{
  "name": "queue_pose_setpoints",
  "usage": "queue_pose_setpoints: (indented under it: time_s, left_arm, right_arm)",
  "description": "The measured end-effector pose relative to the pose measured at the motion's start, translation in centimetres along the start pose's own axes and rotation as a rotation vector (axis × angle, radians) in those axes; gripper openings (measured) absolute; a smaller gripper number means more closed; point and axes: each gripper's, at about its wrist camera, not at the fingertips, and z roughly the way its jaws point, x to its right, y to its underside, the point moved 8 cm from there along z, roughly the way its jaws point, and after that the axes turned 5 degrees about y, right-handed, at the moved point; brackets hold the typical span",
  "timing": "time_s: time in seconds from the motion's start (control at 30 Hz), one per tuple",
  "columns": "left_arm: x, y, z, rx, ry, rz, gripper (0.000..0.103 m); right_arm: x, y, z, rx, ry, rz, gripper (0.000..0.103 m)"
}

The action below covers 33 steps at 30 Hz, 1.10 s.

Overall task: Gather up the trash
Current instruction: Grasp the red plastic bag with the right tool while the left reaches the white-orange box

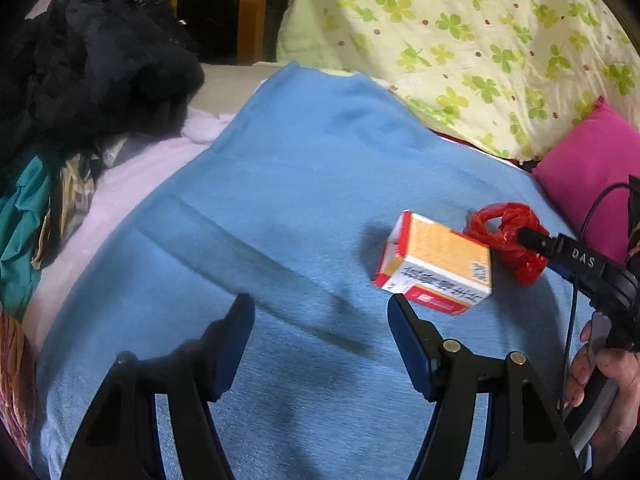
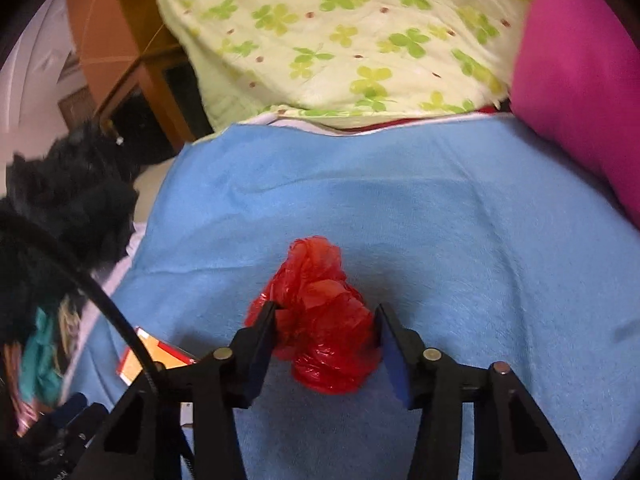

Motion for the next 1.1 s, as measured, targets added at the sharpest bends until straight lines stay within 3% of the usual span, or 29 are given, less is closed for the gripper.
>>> queue_pose_setpoints:
  time_s: [0.17,0.33,0.5,0.63,0.77,0.9,1.0,1.03,1.07,1.1]
  left_arm:
    - [0.2,0.0,-0.4,-0.006,0.026,-0.032,0.07]
    - [-0.2,0.3,-0.2,-0.025,0.024,-0.073,0.07]
    - [-2.0,0.4,0.3,-0.048,-0.059,-0.061,0.07]
    - [-4.8,-0.4,0.1,-0.045,-0.077,-0.137,0.07]
    - [-7.4,-1.2,-0.7,-0.033,-0.075,-0.219,0.07]
    - [-9.3,-1.6,-1.9,-0.012,-0.064,-0.287,0.07]
    - [-10.0,-1.6,-2.8,-0.003,-0.041,-0.327,0.07]
    - [-10.1,-1.6,-3.0,-0.002,-0.034,-0.334,0.069]
    - [-10.2,-1.6,-3.2,0.0,-0.028,-0.34,0.069]
    - [-10.2,-1.5,-3.5,0.002,-0.022,-0.346,0.069]
  right_arm:
    - [1.0,0.7,-2.7,-0.013,-0.012,0.003,0.049]
    - [0.5,-0.8,-5.3,0.033,-0.062,0.063,0.049]
    - [-2.9,-1.4,-3.5,0.051,-0.07,0.004,0.049]
    - [-4.2,-0.6,-0.5,0.012,-0.058,-0.005,0.049]
    - [-5.9,1.2,1.7,-0.095,-0.115,-0.024,0.049]
    - [-9.2,5.1,-0.1,-0.289,-0.257,-0.142,0.049]
    - [-10.8,7.9,-3.7,-0.399,-0.429,-0.105,0.049]
    - [-11.4,9.2,-5.4,-0.458,-0.526,-0.053,0.049]
    - [-11.4,10.0,-6.4,-0.471,-0.529,-0.041,0.049]
    - [-10.9,10.9,-7.4,-0.46,-0.463,-0.055,0.049]
